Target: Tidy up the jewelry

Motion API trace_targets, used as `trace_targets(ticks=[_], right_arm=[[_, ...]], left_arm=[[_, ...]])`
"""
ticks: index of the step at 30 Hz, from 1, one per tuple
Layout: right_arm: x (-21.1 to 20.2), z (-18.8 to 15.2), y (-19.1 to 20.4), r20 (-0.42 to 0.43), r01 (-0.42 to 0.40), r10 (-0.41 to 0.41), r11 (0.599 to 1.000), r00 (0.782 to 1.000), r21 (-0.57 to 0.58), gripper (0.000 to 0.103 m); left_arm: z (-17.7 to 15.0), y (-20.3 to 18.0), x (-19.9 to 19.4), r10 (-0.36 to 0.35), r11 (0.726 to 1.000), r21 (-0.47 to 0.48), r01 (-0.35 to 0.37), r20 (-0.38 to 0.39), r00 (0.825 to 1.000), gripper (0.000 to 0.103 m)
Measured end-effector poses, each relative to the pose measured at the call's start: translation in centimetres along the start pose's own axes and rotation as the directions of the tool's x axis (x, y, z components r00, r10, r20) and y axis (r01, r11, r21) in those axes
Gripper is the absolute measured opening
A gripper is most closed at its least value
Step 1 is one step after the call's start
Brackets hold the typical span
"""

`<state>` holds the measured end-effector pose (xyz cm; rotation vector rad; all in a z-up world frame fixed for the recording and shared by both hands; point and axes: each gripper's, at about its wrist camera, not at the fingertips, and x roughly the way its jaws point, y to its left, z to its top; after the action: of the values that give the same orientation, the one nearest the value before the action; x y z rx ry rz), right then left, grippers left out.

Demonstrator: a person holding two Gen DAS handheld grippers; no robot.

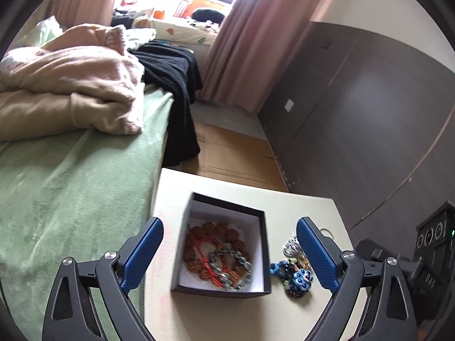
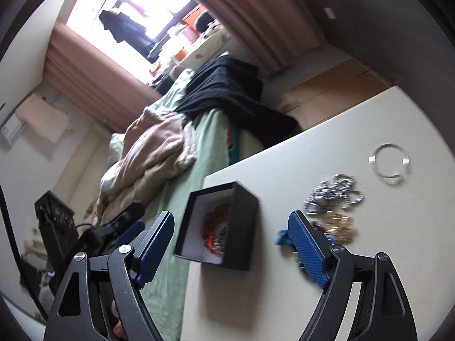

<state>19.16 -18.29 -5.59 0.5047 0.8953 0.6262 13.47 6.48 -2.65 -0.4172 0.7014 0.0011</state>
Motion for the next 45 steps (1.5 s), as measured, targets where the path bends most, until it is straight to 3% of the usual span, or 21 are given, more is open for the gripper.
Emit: trace_targets(ticks=[5, 10, 17, 23, 26, 28, 34, 37, 45], right_arm=[[-1.8, 0.3, -1.0, 0.005, 0.030, -0.030, 1.000, 1.000, -0.004, 0.094], [-3.4, 0.2, -2.2, -0.013, 0.052, -0.052, 0.999, 0.999, 0.005, 0.094], [-6.8, 0.3, -4.4, 0.032, 0.127, -0.128, 0.992, 0.991, 0.020, 0.094], [-7.7, 0.5, -6.1, 0.004, 0.197, -0.197, 0.980, 0.980, -0.007, 0.094], [-8.0, 0.6, -7.0, -0.007, 0.218, -0.218, 0.976, 0.976, -0.021, 0.094], [-8.3, 0.6, -7.7, -0.014, 0.226, -0.227, 0.974, 0.974, -0.017, 0.094], [-8.9, 1.1, -9.6, -0.015, 0.259, -0.258, 0.966, 0.966, 0.016, 0.094], [-9.0, 1.3, -10.7, -0.030, 0.271, -0.269, 0.961, 0.963, 0.057, 0.094], [-8.5, 2.1, -12.2, -0.060, 0.292, -0.287, 0.950, 0.956, 0.112, 0.094]], left_arm=[[-1.0, -2.3, -0.2, -0.021, 0.999, 0.046, 0.021, 0.014, 1.000, 0.099], [-2.1, -4.4, -0.1, -0.046, 0.996, 0.081, 0.045, 0.008, 0.999, 0.099], [-3.6, -7.1, 0.5, -0.059, 0.988, 0.143, 0.062, -0.022, 0.998, 0.099], [-4.3, -8.6, 1.3, -0.086, 0.978, 0.186, 0.094, -0.054, 0.995, 0.099], [-4.8, -9.4, 1.9, -0.103, 0.970, 0.212, 0.117, -0.079, 0.992, 0.092], [-5.1, -10.1, 2.7, -0.110, 0.965, 0.228, 0.132, -0.109, 0.988, 0.082], [-6.6, -11.4, 5.1, -0.121, 0.950, 0.261, 0.173, -0.203, 0.972, 0.080], [-7.6, -12.2, 6.4, -0.095, 0.937, 0.307, 0.167, -0.235, 0.967, 0.071], [-9.1, -12.7, 9.5, -0.052, 0.930, 0.332, 0.157, -0.303, 0.952, 0.063]])
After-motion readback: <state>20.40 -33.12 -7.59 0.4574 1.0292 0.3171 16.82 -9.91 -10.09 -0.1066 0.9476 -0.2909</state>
